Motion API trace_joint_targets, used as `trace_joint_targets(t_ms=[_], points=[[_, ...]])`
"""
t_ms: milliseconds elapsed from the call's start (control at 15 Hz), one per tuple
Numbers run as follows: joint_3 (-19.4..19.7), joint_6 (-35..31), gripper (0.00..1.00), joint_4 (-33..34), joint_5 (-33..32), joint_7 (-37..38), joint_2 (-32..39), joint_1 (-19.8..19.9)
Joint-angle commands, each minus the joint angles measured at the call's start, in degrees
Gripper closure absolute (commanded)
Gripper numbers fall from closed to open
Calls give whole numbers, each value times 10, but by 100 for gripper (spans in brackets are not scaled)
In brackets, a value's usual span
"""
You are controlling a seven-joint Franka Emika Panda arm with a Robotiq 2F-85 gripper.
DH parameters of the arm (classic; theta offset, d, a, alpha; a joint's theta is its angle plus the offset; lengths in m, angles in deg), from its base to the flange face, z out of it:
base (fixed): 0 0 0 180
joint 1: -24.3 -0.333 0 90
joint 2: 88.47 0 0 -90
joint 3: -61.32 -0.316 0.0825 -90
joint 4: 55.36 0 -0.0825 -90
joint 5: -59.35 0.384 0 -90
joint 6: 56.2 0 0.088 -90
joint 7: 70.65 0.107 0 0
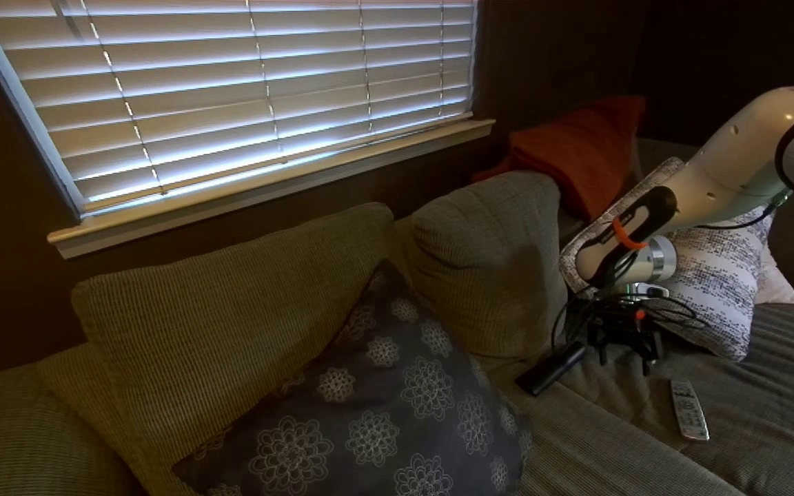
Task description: Pick up an object and put it on another position
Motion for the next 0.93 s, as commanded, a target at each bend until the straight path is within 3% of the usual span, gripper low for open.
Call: trace_joint_targets(t_ms=[0, 400, 467, 867], points=[[1, -5, 0, -2, -99, -26, 0, 29], [-7, -72, 0, -40, -279, -59, 2, 58], [4, -40, 0, -20, -233, -46, 3, 49], [4, -45, 0, -23, -238, -46, 3, 49]])
